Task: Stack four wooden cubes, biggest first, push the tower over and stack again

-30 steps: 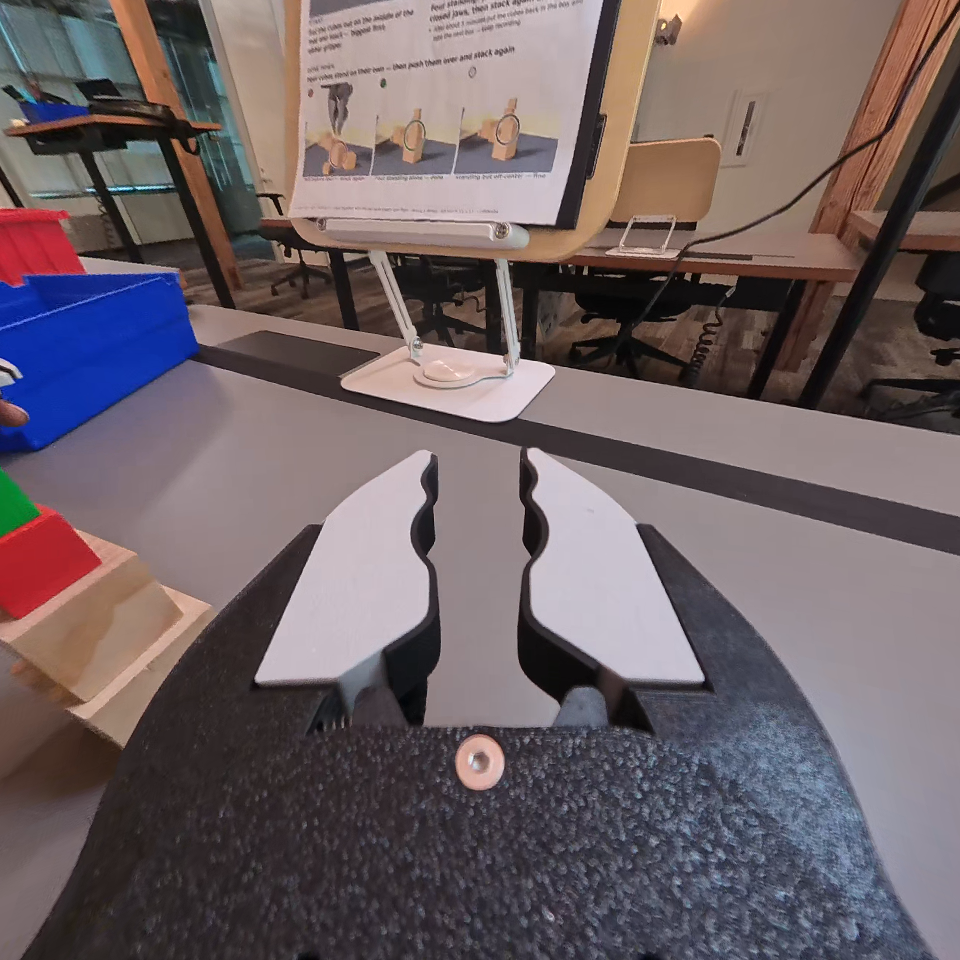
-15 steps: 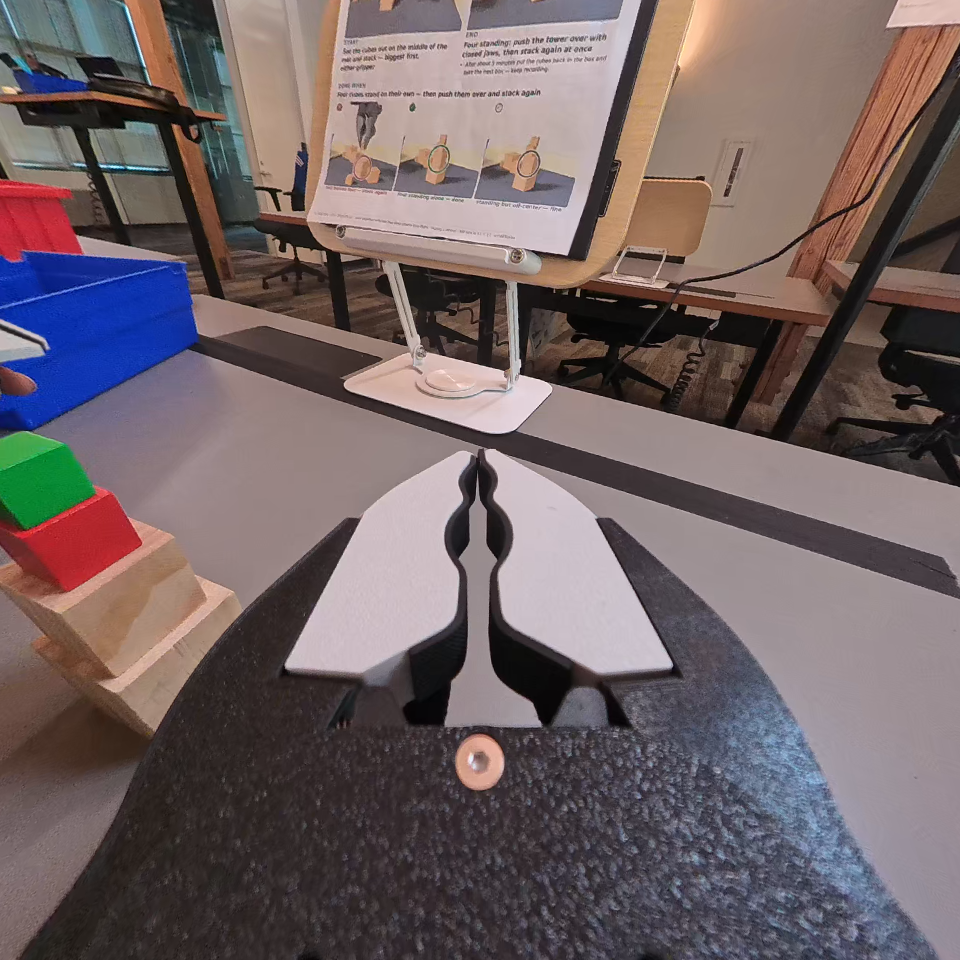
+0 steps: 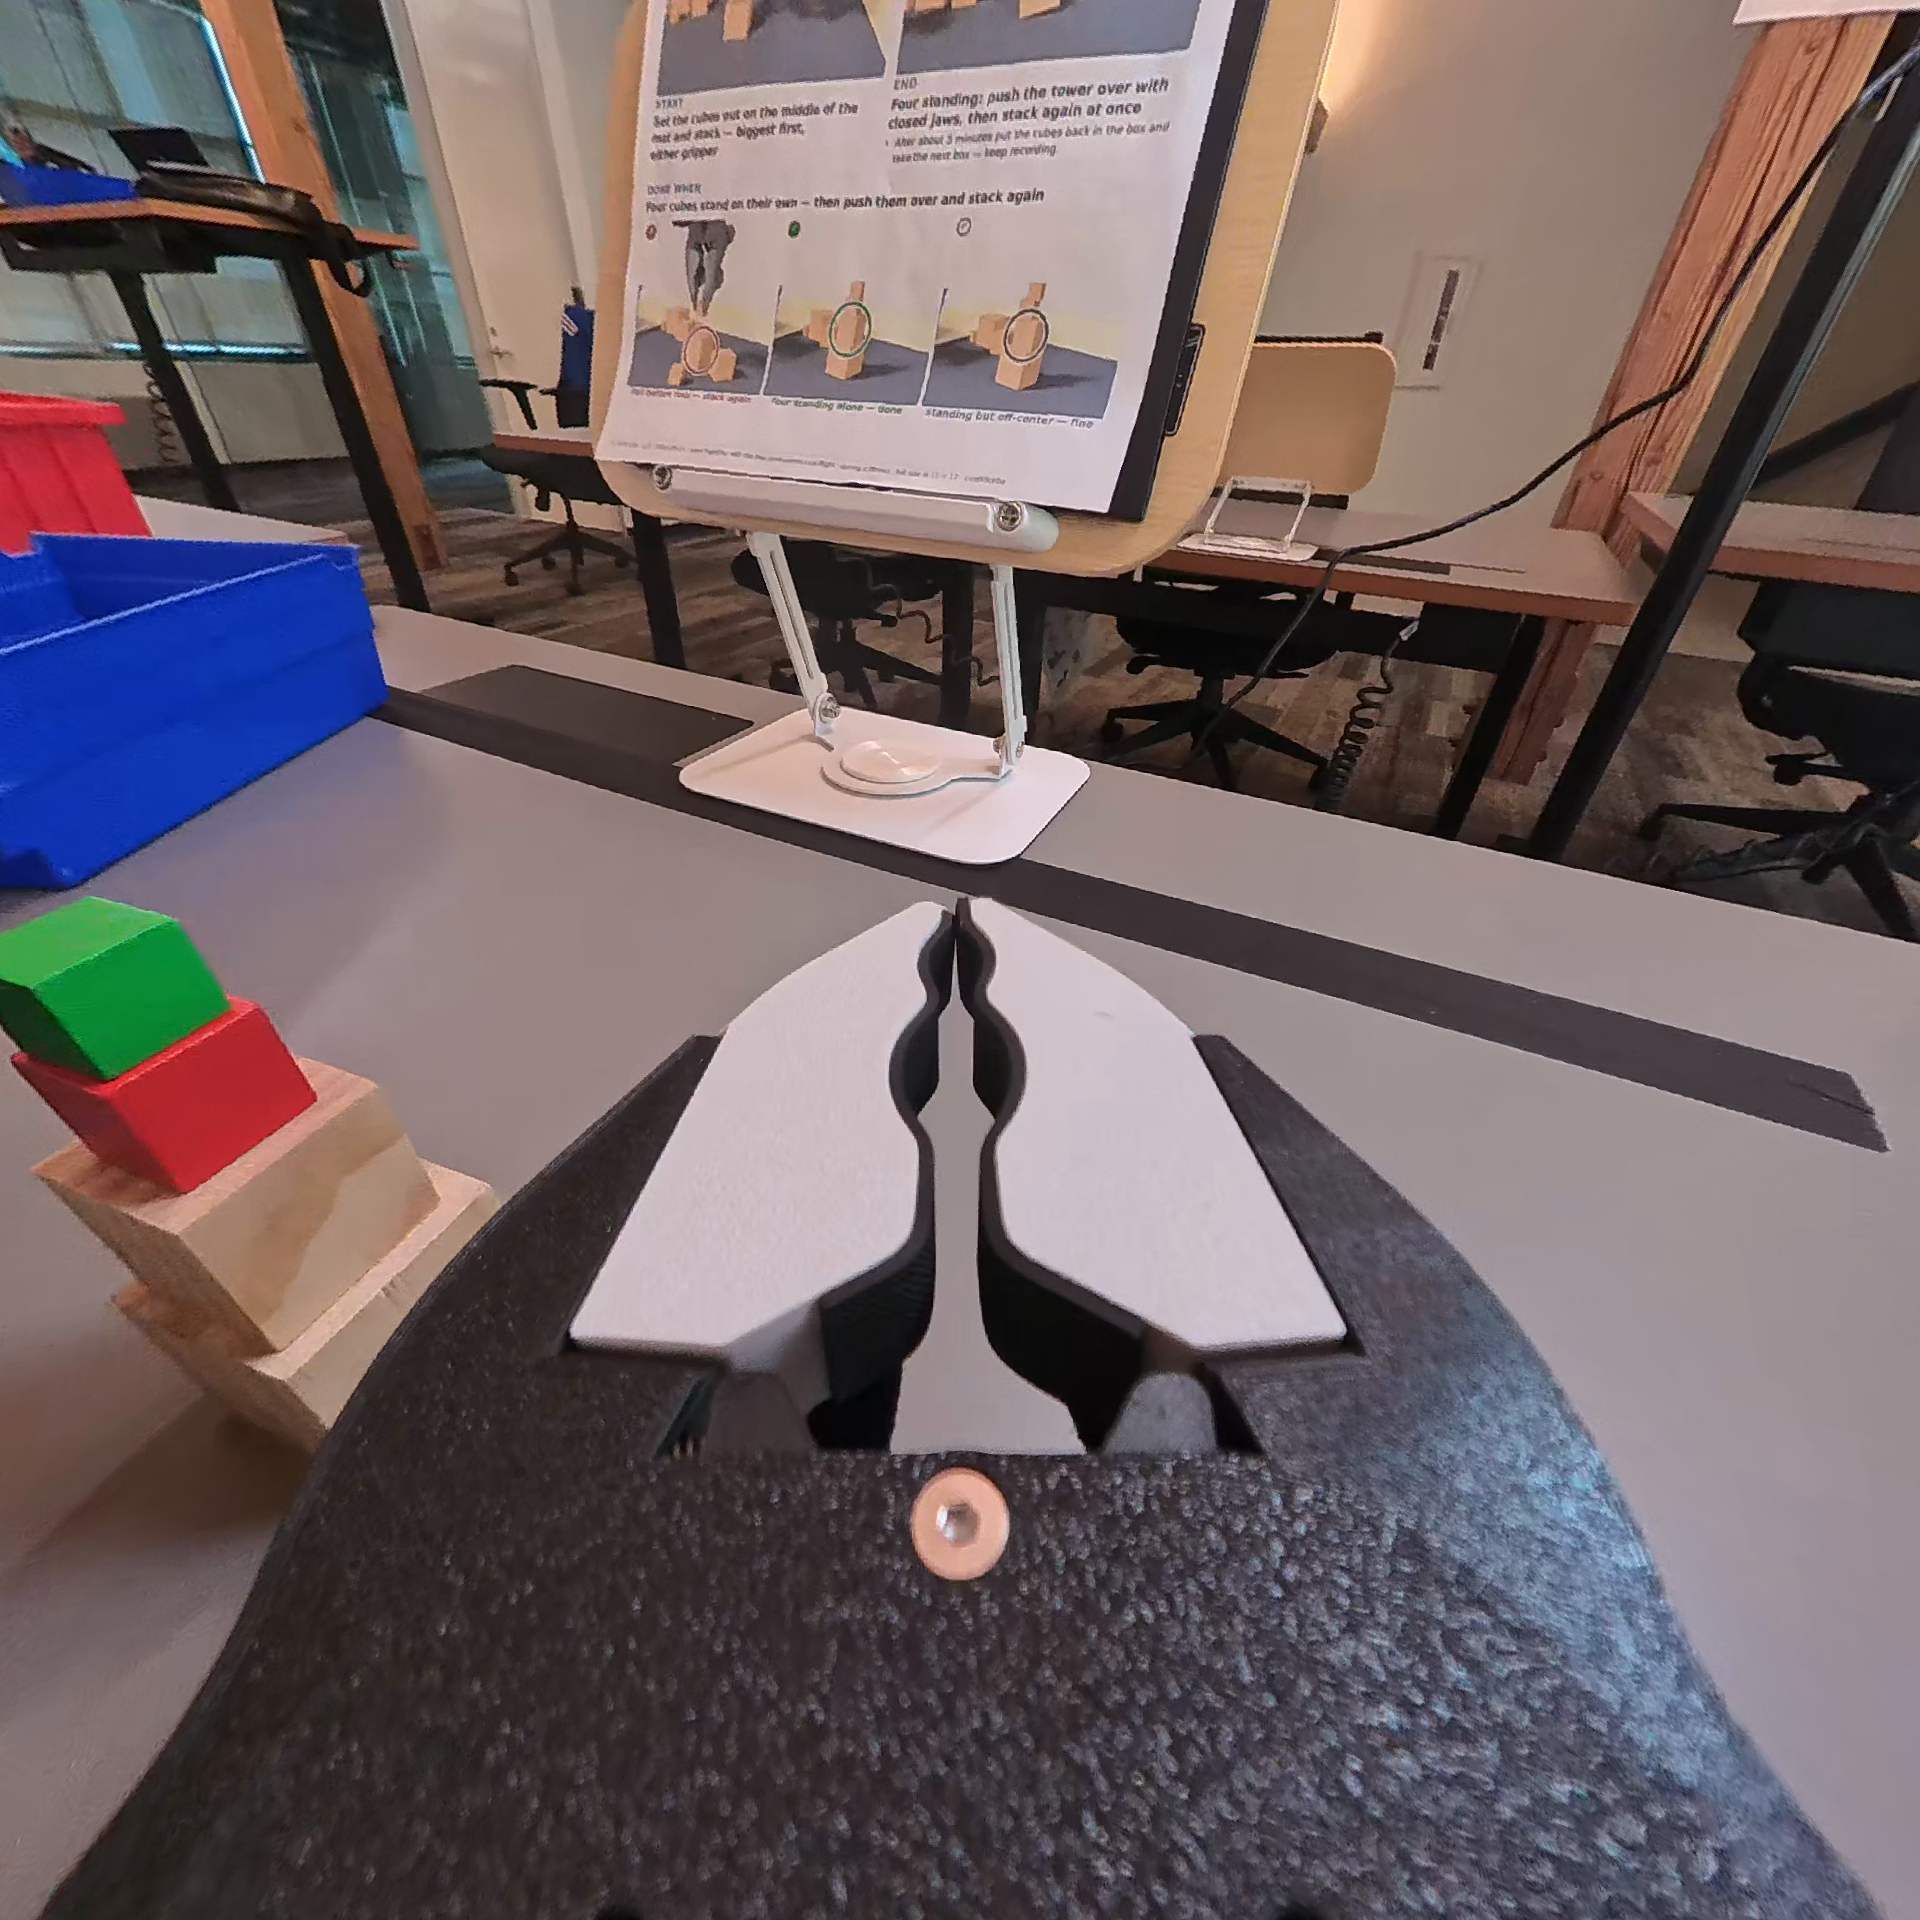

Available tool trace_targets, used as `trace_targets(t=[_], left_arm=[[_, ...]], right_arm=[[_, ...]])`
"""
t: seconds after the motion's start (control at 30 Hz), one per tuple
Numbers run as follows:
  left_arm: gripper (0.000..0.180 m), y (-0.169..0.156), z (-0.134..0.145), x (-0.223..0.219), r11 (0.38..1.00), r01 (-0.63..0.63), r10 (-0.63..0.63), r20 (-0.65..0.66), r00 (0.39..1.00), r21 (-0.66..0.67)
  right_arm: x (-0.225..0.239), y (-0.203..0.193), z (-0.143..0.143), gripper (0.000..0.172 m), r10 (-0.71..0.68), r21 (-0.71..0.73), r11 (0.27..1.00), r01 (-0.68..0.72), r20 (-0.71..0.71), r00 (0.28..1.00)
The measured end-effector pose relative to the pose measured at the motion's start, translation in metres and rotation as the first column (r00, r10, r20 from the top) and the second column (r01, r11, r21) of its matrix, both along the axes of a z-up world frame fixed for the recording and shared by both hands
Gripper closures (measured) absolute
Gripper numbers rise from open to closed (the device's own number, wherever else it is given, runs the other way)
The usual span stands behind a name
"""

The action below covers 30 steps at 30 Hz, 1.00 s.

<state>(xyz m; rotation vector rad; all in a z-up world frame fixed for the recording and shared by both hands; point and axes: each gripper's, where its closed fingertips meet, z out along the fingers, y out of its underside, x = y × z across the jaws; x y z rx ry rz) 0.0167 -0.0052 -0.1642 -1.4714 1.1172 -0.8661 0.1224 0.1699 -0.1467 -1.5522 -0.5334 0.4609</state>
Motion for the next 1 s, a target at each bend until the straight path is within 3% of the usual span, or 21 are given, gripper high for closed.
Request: trace_targets(t=[0.1, 0.27, 0.5, 0.67, 0.77, 0.87, 1.0], left_arm=[[0.18, -0.02, -0.018, 0.048, 0.992, 0.053, -0.054, -0.006, 0.998, -0.115], [0.18, 0.006, -0.058, 0.079, 0.978, -0.134, 0.109, -0.157, 0.982, -0.16], [0.18, 0.088, -0.058, 0.011, 0.839, -0.499, 0.472, -0.169, 0.866, -0.216], [0.18, 0.131, -0.054, -0.054, 0.692, -0.633, 0.647, -0.089, 0.757, -0.348], [0.18, 0.143, -0.048, -0.09, 0.624, -0.647, 0.711, -0.024, 0.702, -0.438], [0.18, 0.146, -0.039, -0.114, 0.611, -0.667, 0.744, 0.023, 0.667, -0.427], [0.18, 0.144, -0.021, -0.126, 0.652, -0.655, 0.732, 0.092, 0.675, -0.382]], right_arm=[[-0.002, 0.0, -0.002, 0.171, 0.011, -0.004, 1.0, -0.011, 0.007, 1.0], [-0.005, -0.001, -0.003, 0.171, 0.026, -0.006, 1.0, -0.026, 0.02, 0.999], [-0.008, -0.001, -0.007, 0.171, 0.044, -0.023, 0.999, -0.043, 0.023, 0.999], [-0.013, -0.003, -0.012, 0.171, 0.066, -0.035, 0.997, -0.064, 0.04, 0.997], [-0.016, -0.004, -0.014, 0.171, 0.081, -0.043, 0.996, -0.079, 0.047, 0.996], [-0.018, -0.004, -0.017, 0.171, 0.095, -0.054, 0.994, -0.092, 0.056, 0.994], [-0.02, -0.004, -0.02, 0.171, 0.1, -0.065, 0.993, -0.096, 0.067, 0.993]])
